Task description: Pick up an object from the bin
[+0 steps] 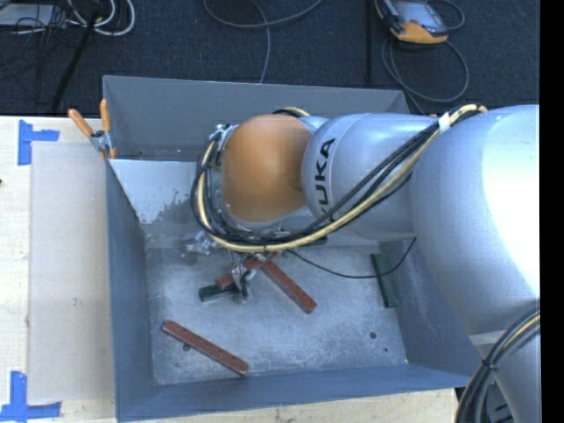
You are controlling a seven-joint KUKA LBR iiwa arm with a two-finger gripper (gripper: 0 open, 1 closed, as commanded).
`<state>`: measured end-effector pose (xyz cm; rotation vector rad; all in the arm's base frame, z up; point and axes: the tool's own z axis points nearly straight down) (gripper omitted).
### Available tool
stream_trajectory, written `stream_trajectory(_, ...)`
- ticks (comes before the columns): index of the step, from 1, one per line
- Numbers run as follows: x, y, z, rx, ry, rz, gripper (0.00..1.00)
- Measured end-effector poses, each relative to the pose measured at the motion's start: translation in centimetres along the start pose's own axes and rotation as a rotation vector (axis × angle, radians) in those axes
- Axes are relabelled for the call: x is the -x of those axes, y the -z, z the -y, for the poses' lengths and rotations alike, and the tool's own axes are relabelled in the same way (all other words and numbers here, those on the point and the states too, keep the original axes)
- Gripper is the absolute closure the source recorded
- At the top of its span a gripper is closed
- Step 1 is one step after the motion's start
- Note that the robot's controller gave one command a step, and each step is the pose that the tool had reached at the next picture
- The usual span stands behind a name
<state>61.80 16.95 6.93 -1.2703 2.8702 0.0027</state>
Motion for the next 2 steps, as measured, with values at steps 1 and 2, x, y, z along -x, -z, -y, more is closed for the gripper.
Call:
stream_trajectory(1,-0.1,0.1,0.1,0.000,-0.005,-0.001,1.00)
stream_trajectory(2,-2.4,13.4,1.7,-0.006,0.028,0.005,1.00)
